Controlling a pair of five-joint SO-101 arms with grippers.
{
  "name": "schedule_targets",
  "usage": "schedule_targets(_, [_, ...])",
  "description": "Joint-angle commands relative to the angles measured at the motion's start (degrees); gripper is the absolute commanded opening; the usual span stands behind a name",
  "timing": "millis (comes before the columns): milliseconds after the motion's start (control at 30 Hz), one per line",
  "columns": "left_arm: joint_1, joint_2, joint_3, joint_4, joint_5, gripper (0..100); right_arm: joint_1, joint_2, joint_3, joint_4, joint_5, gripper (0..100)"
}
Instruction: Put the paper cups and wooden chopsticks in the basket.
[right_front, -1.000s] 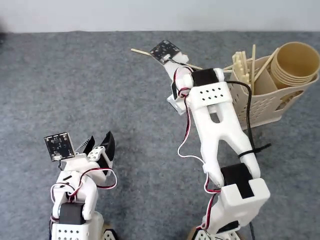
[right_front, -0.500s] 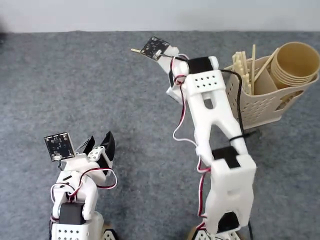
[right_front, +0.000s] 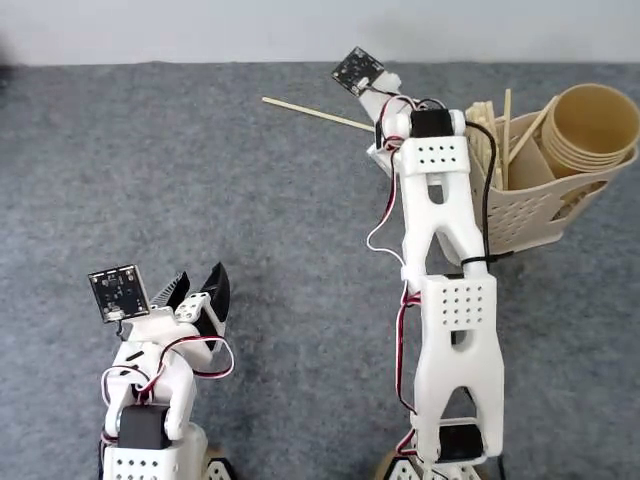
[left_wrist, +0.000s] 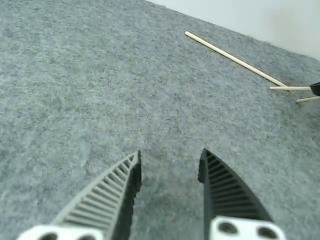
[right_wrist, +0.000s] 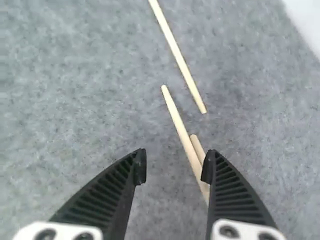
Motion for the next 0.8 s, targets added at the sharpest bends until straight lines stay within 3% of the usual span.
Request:
schedule_targets(0, [-0.1, -0.8, -0.4, 0.2, -0.7, 19, 0.1, 2.3, -8.3, 2.5, 0.3, 18.8])
schedule_targets(467, [-0.1, -0.8, -0.3, 0.3, -0.7, 19, 1.5, 9.4, -15.5, 3.5, 0.4, 18.8])
schedule_targets(767, [-0.1, -0.8, -0.3, 0.3, -0.7, 19, 4.4, 11.2, -15.5, -6.9, 0.4, 18.8])
